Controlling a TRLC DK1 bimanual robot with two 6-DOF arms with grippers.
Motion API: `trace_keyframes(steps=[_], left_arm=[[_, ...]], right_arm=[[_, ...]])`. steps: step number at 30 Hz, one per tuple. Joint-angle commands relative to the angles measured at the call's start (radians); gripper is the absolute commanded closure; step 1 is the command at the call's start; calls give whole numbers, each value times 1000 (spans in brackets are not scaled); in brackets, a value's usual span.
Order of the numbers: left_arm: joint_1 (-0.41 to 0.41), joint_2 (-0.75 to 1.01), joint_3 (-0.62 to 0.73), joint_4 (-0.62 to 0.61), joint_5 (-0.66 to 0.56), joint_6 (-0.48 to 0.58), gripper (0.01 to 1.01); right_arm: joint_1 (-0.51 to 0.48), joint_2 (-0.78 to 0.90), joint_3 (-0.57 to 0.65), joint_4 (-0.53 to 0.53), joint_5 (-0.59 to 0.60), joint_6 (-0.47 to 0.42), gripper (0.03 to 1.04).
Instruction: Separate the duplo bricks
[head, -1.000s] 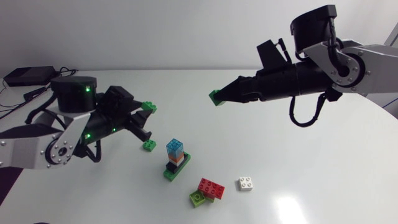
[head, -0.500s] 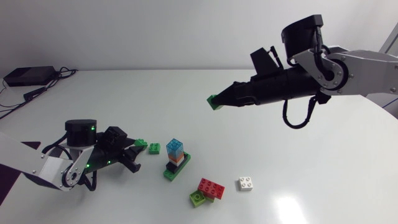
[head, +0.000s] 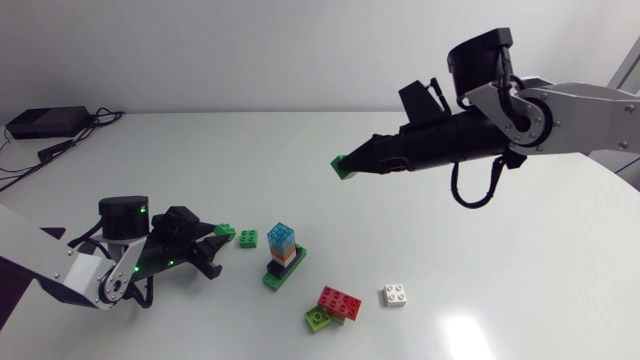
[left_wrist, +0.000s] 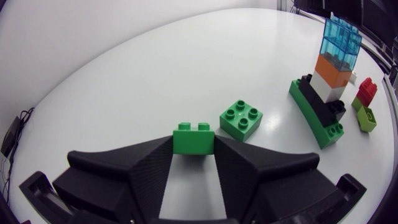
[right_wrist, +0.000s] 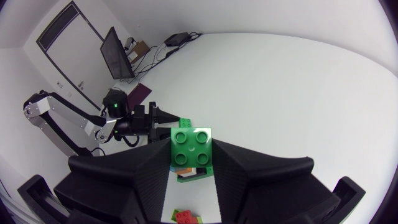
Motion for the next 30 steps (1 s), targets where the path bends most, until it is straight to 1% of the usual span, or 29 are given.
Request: trace_keyframes(steps=[1, 3, 6, 8, 11, 14, 15, 16, 19, 21, 26, 30], left_arm=[[12, 38, -33, -29, 3, 39, 544], [10, 38, -35, -30, 6, 45, 493], [4, 35, -43, -33, 18, 76, 372], [2, 27, -47, -38, 23, 82, 344], [9, 20, -49, -46, 29, 90, 343], [15, -3, -50, -53, 33, 90, 257], [22, -19, -52, -58, 35, 90, 200], [27, -34, -50, -67, 35, 90, 167], [32, -89, -52, -98, 37, 90, 131], [30, -126, -56, -113, 37, 88, 97], [22, -232, -75, -164, 37, 87, 67], [39, -254, -76, -175, 35, 105, 59]], right_arm=[[13, 28, 16, 8, 2, 21, 830], [16, 35, 26, 8, 3, 21, 830], [17, 58, 53, 3, 8, 21, 830], [26, 89, 84, -6, 15, 13, 830], [51, 157, 161, -54, 34, -27, 830], [73, 221, 231, -77, 83, -63, 830], [82, 245, 254, -81, 98, -74, 830], [83, 275, 280, -91, 101, -85, 830], [94, 351, 346, -112, 127, -119, 830], [108, 402, 389, -143, 147, -157, 830], [160, 509, 492, -206, 239, -251, 830], [211, 578, 581, -265, 301, -287, 830]])
